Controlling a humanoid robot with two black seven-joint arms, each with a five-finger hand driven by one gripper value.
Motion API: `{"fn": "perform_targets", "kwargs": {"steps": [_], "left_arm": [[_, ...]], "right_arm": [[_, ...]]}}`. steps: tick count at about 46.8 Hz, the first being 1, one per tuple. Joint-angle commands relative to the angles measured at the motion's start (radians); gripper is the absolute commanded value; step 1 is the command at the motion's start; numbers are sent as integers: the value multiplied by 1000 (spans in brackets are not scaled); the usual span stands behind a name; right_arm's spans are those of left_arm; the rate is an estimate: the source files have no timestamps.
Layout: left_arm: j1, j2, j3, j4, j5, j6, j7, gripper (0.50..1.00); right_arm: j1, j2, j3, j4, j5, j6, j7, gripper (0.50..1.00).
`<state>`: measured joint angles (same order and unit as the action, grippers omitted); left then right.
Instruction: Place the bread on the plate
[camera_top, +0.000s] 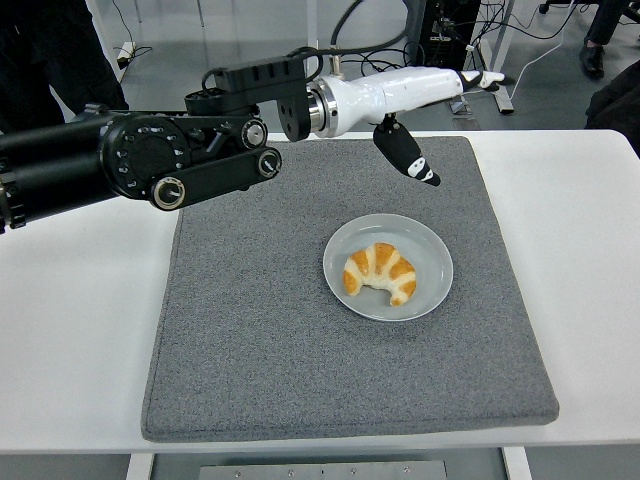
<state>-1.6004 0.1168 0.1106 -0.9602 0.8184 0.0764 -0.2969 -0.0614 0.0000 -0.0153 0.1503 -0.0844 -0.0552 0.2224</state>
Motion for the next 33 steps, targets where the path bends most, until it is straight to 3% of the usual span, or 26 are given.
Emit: {"fn": "perform_targets", "kwargs": {"steps": [1, 25, 33], "left_arm": [[11, 18, -2, 17, -41, -3, -4, 975], [201, 12, -150, 302, -268, -4, -8, 975], [255, -29, -236, 412, -404, -32, -7, 975]], "right_arm": [[0, 0, 0, 0, 0, 0, 0, 1000], [0, 0, 0, 0, 0, 0, 0, 1000], [0, 0, 0, 0, 0, 0, 0, 1000]]}}
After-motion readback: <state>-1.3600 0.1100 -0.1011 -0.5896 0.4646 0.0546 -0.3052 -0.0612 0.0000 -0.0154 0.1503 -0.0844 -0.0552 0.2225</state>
